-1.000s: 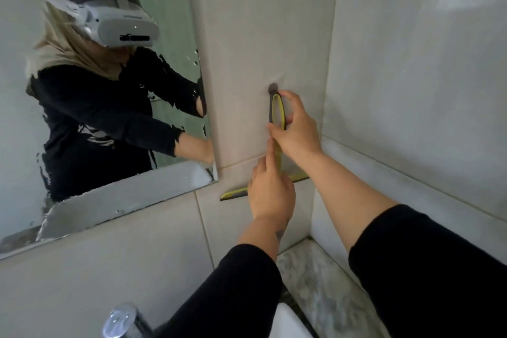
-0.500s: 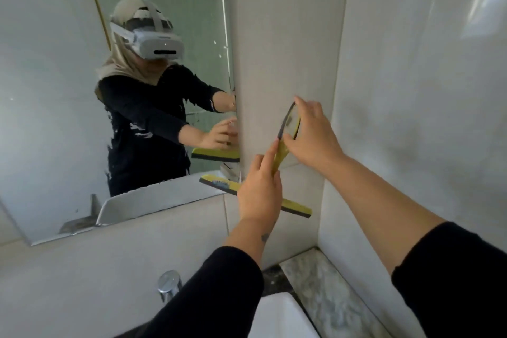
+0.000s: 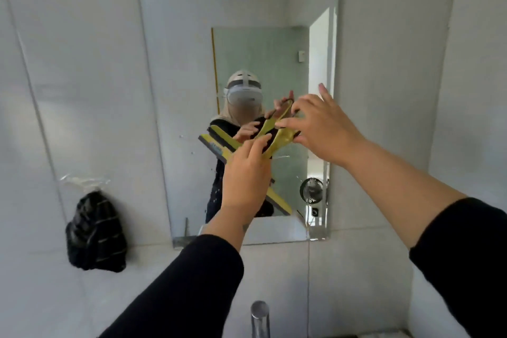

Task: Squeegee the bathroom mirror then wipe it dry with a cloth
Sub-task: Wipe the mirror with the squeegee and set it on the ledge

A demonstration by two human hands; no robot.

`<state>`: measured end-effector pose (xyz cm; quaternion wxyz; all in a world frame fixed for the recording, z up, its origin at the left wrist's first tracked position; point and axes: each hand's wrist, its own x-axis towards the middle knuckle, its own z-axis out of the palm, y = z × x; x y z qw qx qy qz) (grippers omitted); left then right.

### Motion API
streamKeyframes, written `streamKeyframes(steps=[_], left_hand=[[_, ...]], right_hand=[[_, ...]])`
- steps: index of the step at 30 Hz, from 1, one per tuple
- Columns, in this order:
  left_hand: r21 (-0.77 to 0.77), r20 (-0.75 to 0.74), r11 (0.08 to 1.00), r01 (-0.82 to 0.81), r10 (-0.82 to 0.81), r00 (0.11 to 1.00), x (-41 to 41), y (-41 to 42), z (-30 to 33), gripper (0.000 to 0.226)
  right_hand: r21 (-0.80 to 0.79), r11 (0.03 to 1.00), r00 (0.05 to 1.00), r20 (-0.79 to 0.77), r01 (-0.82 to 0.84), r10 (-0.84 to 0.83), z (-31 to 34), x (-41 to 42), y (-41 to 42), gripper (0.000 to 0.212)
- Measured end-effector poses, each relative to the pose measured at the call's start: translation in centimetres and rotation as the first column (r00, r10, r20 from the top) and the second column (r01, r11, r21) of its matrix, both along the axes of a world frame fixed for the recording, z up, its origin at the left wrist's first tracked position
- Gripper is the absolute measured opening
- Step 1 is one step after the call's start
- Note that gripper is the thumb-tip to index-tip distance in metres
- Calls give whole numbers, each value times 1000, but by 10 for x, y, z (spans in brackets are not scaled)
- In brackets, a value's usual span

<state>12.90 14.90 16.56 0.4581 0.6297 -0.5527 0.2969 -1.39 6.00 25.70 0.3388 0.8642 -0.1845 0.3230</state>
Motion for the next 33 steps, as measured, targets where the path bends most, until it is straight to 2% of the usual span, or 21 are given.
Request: streamKeyframes(steps=[3,6,10,16,20,25,33], left_hand=[[-122,58,983,-139,147,987,39,27,40,42],[-204,27,953,-224,234,972,71,49,72,34],[-241,-28,925,-294,296,955,107,62,95,31],[-158,-64,936,-314,307,949,138,52,102,42],[-153,-90,937,-315,305,948,142,37,104,49],[-47,-139,933,-356,347,928,137,22,103,73],[80,-156,901,-426,434,887,128,3,103,98]], right_hand=[[-93,996,998,60,-19,24,44,31,7,47],[-156,987,986,152,-41,65,87,56,19,44],[-203,977,954,272,-71,126,133,84,31,43],[-172,979,918,362,-107,163,178,126,37,42],[-123,979,914,354,-165,198,194,145,38,44],[-68,988,926,343,-142,156,203,160,36,43],[-200,979,941,322,-37,101,210,163,43,51]])
